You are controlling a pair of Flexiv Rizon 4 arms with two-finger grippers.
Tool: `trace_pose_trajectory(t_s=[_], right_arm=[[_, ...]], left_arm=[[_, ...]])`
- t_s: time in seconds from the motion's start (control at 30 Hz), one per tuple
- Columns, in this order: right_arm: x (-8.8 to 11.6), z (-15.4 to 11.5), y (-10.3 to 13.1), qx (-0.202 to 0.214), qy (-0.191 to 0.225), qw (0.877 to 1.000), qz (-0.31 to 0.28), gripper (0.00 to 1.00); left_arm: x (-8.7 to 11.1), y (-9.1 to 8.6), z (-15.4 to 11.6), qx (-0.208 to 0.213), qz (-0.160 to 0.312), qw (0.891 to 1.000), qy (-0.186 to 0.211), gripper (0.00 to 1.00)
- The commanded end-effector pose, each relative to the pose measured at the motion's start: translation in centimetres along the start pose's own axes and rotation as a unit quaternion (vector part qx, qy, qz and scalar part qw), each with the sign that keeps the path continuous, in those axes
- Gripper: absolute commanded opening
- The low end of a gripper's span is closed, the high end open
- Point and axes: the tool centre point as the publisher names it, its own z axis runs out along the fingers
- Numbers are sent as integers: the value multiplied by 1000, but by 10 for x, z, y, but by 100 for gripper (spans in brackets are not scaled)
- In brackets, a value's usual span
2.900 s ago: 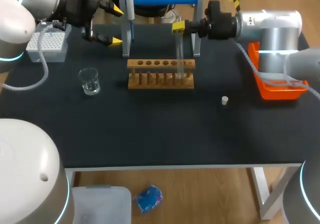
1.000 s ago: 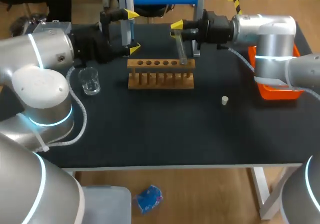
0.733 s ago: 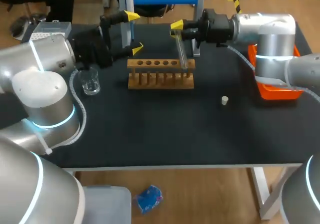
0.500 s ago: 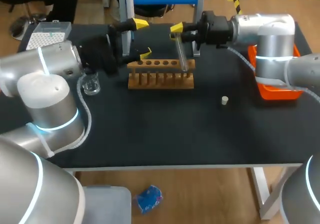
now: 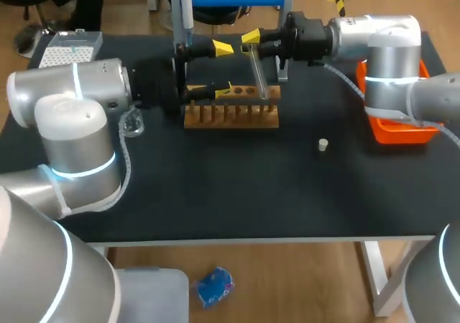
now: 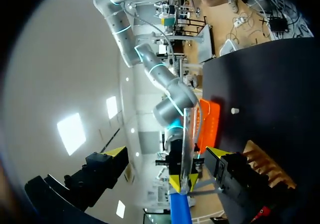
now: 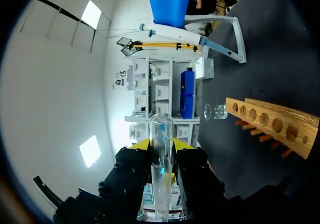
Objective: Invert the test tube, pick up the pipette, mount the tip to pipette, aspirate from beaker and dispense into the tube, eject the tip, return the pipette, and cap with the stopper.
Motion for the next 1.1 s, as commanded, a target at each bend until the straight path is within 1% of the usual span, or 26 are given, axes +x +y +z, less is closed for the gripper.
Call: trace_pose_trajectory(t_s=[0.03, 0.23, 0.27, 0.37, 0.4, 0.43, 0.5, 0.57, 0.73, 0.87, 1.1], right_arm=[[0, -1, 1, 3, -1, 1000, 0, 0], [0, -1, 1, 3, -1, 1000, 0, 0], [0, -1, 1, 3, -1, 1000, 0, 0], [0, -1, 1, 3, -1, 1000, 0, 0], [0, -1, 1, 3, -1, 1000, 0, 0], [0, -1, 1, 3, -1, 1000, 0, 0], [0, -1, 1, 3, -1, 1000, 0, 0], [0, -1, 1, 3, -1, 1000, 0, 0], [0, -1, 1, 3, -1, 1000, 0, 0], [0, -1, 1, 3, -1, 1000, 0, 0], [0, -1, 1, 3, -1, 1000, 0, 0]], left_arm=[[-2, 3, 3, 2, 1, 1000, 2, 100], [-2, 3, 3, 2, 1, 1000, 2, 100], [-3, 1, 4, 4, -2, 1000, -9, 100], [2, -7, 18, 15, 0, 1000, -8, 100], [4, -10, 23, 24, -7, 1000, -14, 100], [6, -12, 28, 35, -2, 999, -12, 100], [9, -13, 38, 51, -6, 999, -8, 100], [12, -13, 45, 57, -9, 998, 1, 100], [16, -10, 59, 57, -21, 998, 3, 100], [20, -12, 69, 64, -28, 998, 7, 100], [24, -14, 75, 61, -37, 997, 8, 100]])
